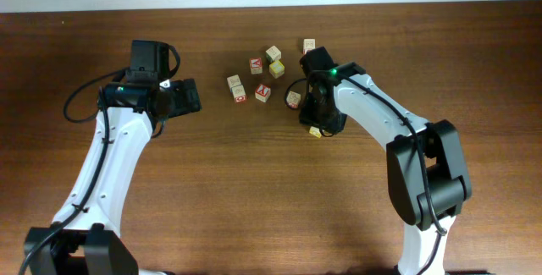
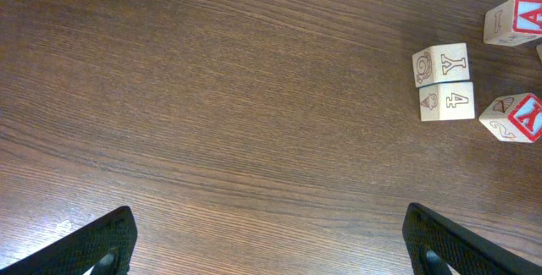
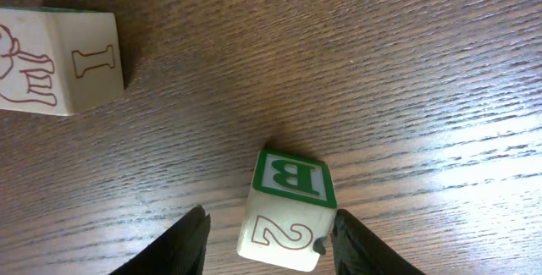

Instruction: Rotate 5 blocks

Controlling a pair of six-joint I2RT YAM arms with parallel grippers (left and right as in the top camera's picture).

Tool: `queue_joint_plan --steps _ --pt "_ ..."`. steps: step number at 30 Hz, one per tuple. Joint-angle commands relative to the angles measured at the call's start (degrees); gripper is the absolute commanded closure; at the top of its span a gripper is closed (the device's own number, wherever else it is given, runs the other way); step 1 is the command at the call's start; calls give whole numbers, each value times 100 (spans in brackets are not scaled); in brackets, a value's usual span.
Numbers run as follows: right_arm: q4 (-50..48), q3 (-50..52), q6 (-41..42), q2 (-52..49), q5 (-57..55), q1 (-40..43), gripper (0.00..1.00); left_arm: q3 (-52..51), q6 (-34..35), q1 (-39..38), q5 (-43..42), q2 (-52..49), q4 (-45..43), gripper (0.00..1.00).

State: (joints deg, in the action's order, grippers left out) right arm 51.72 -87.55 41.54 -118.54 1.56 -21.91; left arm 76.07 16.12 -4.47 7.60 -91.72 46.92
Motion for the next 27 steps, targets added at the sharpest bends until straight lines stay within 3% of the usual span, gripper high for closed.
queue_joint_plan --steps 1,8,13,27 --pt "-37 24 -66 -160 57 -13 52 122 57 24 83 -22 -11 1" --pt "-46 24 -234 -238 374 149 59 122 57 24 83 -22 -13 1" --pt "-59 -17 -909 -236 737 208 68 122 57 24 83 -22 -11 1" --pt "802 -81 -2166 -214 824 208 69 122 57 24 85 -22 -11 1"
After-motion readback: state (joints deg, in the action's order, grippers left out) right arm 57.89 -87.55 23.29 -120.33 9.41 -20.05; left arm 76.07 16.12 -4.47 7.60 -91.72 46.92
